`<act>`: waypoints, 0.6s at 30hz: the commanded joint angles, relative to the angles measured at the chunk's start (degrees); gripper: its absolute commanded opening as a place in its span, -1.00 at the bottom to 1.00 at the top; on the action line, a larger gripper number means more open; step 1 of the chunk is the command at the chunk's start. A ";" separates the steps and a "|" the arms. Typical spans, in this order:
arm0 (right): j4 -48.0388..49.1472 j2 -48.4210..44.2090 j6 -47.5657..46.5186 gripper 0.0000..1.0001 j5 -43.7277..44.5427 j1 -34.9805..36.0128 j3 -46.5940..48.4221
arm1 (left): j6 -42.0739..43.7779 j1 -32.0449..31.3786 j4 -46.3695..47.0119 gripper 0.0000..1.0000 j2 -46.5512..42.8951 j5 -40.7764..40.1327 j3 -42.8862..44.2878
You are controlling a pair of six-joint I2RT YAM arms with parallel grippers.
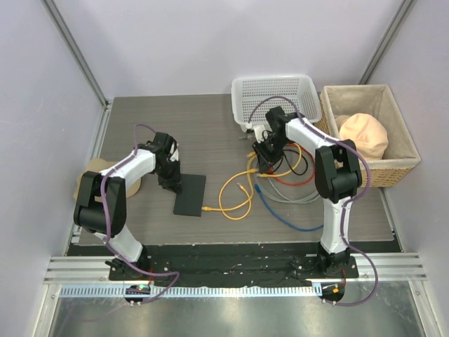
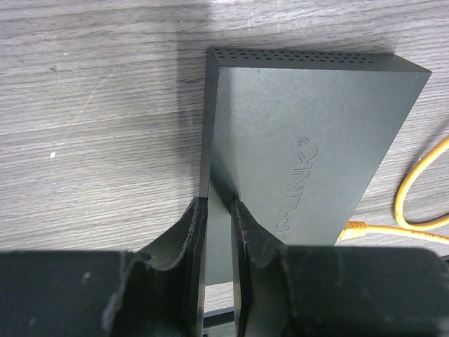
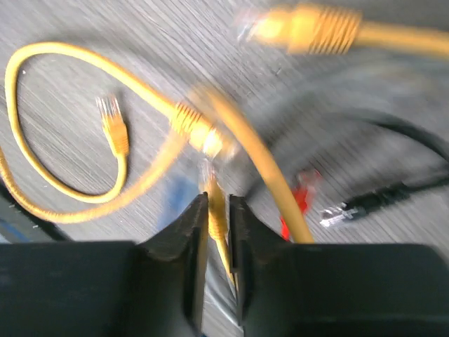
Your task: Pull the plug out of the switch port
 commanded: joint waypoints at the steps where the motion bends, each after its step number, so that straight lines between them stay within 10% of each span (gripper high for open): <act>1: 3.70 -9.30 -2.56 -0.29 0.32 3.65 -2.36 | 1.03 -0.70 1.82 -0.72 2.78 -2.25 -2.27; 18: 10.72 -1.23 1.22 0.03 8.81 16.23 -6.07 | 1.74 -0.70 1.47 -0.68 1.72 -2.60 -1.83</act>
